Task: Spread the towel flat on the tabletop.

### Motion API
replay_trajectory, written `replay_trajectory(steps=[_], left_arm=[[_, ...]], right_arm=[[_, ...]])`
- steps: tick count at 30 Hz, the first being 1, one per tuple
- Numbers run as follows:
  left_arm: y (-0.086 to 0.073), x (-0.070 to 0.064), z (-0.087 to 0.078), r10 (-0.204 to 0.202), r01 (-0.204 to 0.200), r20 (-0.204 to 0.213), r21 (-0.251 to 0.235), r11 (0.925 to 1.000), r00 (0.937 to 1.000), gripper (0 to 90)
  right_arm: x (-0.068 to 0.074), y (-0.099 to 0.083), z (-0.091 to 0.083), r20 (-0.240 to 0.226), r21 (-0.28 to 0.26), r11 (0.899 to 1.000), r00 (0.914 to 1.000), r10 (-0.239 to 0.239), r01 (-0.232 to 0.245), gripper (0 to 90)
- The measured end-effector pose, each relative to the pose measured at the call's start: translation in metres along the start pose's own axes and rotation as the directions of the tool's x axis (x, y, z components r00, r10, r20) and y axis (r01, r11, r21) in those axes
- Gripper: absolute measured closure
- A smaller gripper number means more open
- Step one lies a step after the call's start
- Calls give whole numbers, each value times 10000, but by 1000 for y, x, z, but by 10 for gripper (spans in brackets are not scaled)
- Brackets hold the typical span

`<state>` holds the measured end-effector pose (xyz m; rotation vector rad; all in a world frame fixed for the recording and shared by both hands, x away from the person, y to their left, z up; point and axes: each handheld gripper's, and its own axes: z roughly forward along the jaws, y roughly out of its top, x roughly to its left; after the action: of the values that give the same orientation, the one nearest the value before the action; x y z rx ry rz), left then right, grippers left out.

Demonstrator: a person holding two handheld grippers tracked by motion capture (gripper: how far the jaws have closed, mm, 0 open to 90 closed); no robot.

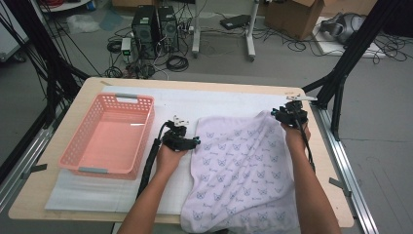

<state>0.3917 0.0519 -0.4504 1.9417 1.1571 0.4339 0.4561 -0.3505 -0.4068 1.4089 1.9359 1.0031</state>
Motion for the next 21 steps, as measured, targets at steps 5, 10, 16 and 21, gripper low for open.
replay_trajectory(steps=[5, 10, 16, 21], left_arm=[[4, -18, 9, 767, -763, -360, 135, 9970, 9964, 407], [8, -18, 11, 1163, -1163, -84, 35, 9932, 9932, 860], [18, 34, -3, -582, 324, -2707, -988, 9946, 9609, 873], [21, 49, -9, -1082, 495, -3236, -1845, 9816, 9400, 870]], right_arm=[[0, -6, -24, -280, -172, 9996, 9994, -222, 217, 609], [-1, -13, -36, -477, -294, 9995, 9987, -150, 136, 609], [3, -19, -40, -996, -241, 9997, 9950, -60, 37, 614], [18, -35, -32, -2111, 417, 9991, 9775, 9, 81, 533]])
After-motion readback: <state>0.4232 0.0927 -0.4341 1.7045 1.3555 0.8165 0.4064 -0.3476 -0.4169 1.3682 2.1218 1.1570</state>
